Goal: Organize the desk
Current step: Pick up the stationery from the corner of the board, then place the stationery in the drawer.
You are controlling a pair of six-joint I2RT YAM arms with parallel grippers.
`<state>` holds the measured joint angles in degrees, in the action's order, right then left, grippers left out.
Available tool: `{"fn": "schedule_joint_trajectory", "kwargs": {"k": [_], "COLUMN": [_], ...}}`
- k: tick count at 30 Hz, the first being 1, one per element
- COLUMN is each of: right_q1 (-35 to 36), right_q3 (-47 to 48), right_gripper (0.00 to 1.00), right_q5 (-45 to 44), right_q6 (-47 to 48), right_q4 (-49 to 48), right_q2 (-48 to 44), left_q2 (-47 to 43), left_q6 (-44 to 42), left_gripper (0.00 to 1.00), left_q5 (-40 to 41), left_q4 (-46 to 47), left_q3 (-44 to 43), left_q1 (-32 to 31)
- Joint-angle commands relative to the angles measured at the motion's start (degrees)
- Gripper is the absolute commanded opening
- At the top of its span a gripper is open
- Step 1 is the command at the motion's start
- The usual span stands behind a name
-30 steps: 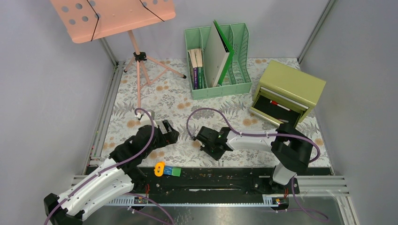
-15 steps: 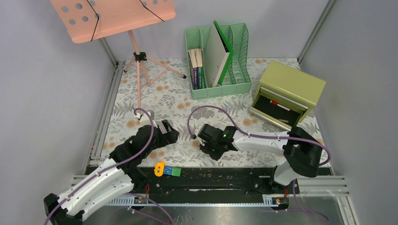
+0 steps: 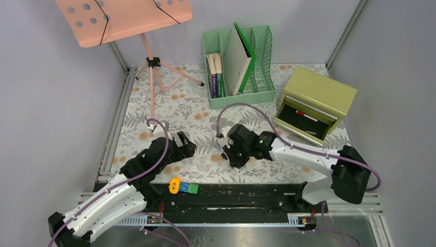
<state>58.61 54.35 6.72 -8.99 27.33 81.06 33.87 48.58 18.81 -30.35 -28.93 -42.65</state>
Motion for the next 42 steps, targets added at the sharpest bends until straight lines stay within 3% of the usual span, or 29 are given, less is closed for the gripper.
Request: {"fn": "schedule_joint_trajectory", "kwargs": {"k": [1,11,27,33,42], "right_q1": [-6.18,-23.14,-50.45,-62.74,-68.73], "right_q3": [-2.15,-7.39,-16.12,-22.82,-23.2], "right_gripper": [0.0,0.0,0.0,0.0,0.0], "right_q5": [7.46,20.95,31.5,31.97,25.49], "right_q6": [-2.56,-12.07,-27.47,-39.72,-44.76], "right_q4": [-2.64,-7.45,-16.99,-28.7,-30.85], "right_q2": [-3.04,-7.62,-18.04,-22.63,-25.49], "left_q2": [0.32,0.21,0.62,0.54,0.66], "left_q6": [0.71,0.99,0.66,0.37,-1.53], "left_gripper": [0.99,0.99,0.99,0.99,0.99], "left_q5": [1.41,0.89,0.59,0.26,-1.47], "left_q4": [1.52,1.52,1.7,2.9,6.31], "left_q3": [-1.61,-1.48,-1.55,-1.21,-1.49], "left_q1": [0.23,0.17,0.26,0.17,0.2]}}
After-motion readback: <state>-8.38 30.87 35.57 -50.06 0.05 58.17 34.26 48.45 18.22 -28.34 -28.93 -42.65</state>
